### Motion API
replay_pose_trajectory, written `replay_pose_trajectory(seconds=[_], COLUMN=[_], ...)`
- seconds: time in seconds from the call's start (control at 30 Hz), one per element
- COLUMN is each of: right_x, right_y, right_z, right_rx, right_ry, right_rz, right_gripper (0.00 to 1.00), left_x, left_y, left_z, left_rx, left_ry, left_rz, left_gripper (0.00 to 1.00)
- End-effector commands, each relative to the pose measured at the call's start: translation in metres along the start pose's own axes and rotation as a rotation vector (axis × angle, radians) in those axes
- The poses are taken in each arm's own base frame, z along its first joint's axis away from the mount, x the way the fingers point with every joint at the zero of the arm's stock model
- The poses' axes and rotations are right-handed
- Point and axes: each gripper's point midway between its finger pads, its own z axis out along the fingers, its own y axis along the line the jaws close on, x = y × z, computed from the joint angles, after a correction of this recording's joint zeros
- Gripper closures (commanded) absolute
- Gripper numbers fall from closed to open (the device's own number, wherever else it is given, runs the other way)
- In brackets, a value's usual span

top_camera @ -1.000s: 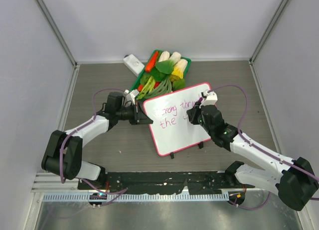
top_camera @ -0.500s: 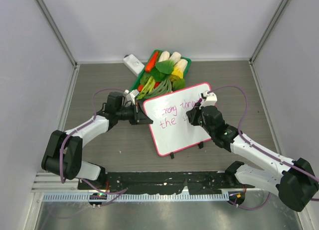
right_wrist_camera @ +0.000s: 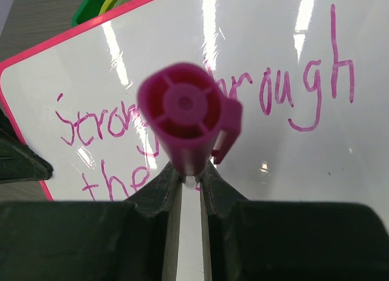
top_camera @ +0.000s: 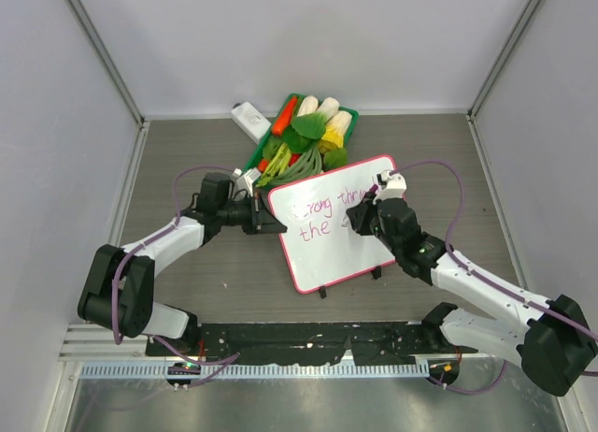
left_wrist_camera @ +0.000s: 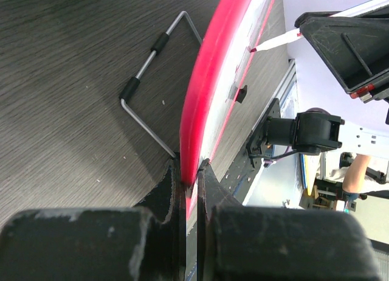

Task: Write a sentence on the whiteboard
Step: Write with the whiteboard marker on the whiteboard.

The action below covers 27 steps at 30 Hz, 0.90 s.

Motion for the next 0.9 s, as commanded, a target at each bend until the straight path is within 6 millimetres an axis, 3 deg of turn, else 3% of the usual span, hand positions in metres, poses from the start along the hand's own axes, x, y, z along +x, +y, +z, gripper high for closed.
replay_pose_trajectory(seconds=[0.0, 0.17, 0.27, 0.87], right_x=[-0.034, -0.054, -0.054, -0.029], right_y=[0.015, 0.014, 0.007, -0.009], right_z=[-0.009, -0.017, -0.015, 0.003], right_rx=[-0.046, -0.040, -0.019, 0.017], right_ry=[-0.099, -0.151, -0.145, -0.077], right_rz=[0.059, 0.067, 0.064, 0.062], right_gripper=[0.99, 0.99, 0.99, 0.99], left_x=[-0.012, -0.012, -0.012, -0.012], left_y=[0.031, 0.030, 0.030, 0.030], left_z=[-0.002, -0.002, -0.002, -0.003], left_rx=[-0.153, -0.151, -0.150, -0.150], left_ry=[-0.057, -0.060, -0.059, -0.062], left_rz=[0.056, 0.059, 0.058, 0.060], left_gripper=[1.00, 1.00, 1.00, 1.00])
